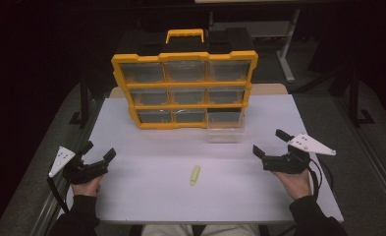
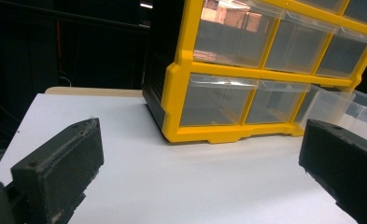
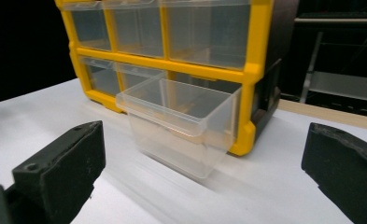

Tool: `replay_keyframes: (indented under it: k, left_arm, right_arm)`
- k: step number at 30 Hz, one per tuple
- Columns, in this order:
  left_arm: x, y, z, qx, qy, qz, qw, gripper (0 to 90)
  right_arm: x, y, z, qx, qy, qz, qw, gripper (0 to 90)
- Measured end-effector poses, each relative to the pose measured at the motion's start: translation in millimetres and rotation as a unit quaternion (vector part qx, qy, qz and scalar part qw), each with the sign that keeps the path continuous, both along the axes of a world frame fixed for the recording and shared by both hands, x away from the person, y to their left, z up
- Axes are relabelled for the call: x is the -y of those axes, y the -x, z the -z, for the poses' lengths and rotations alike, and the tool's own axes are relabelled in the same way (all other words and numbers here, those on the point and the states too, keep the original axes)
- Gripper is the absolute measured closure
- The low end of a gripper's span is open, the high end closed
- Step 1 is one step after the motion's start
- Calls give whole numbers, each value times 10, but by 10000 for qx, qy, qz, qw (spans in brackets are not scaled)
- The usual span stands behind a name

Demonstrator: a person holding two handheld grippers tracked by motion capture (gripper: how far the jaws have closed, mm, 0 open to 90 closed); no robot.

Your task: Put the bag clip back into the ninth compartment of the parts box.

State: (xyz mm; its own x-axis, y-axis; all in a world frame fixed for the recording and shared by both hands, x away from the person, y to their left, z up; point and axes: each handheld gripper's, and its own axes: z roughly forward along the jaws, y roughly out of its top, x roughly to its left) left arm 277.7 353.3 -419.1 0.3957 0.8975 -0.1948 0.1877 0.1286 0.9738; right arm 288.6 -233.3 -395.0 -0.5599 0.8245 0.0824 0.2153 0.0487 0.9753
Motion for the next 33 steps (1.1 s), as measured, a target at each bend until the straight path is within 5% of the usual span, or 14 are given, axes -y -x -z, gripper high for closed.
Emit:
replay_keyframes:
  k: [20, 33]
  left_arm:
    - [-5, 1, -2, 0, -19, 9, 10000, 0]
    - [-8, -8, 14, -62, -56, 58, 9999, 0]
  right_arm:
    - [-369, -106, -143, -193, 214, -767, 9966, 0]
    - [-596, -203, -240, -413, 465, -1239, 9903, 2]
